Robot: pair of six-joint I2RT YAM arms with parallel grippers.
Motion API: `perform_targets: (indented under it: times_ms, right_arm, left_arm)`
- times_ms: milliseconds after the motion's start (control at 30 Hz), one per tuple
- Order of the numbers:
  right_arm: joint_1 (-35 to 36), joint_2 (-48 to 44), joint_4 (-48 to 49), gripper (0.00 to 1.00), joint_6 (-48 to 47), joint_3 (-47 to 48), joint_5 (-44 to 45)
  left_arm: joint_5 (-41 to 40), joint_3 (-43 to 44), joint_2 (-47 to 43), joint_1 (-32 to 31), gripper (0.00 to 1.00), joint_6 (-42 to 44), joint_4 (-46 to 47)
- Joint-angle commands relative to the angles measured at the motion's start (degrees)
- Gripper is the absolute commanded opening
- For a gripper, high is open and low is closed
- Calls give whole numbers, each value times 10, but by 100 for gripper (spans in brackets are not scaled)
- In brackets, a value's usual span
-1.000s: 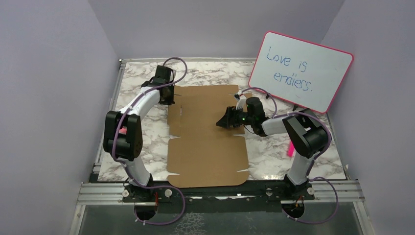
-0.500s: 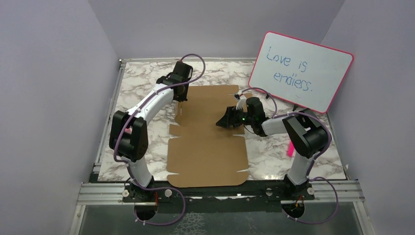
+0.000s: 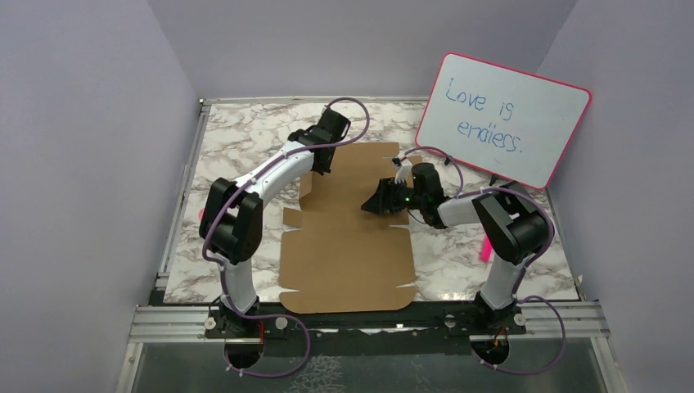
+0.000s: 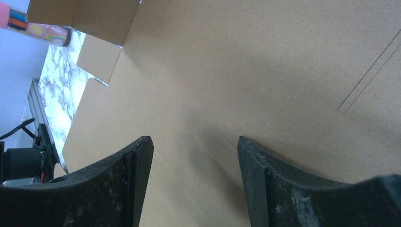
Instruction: Fold the paper box
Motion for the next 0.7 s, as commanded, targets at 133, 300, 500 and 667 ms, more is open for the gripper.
perform_targets:
  times_ms: [133,300,500,667]
  right_arm:
    - [8,6,-4,71,3,-12,12]
    - [8,1,-5,71,2,-15,10]
    - [8,-17,-28,71,-5,-2,3]
    - [8,-48,-72,71,-22,22,11]
  left_arm:
    - [-57,22,3,-16,7,0,-60]
    - [-115,12,-20,-16,17,8,-73]
    - [-151,-6,-62,-10,29,12,-73]
    - [-126,4,-98,4,42,11,-65]
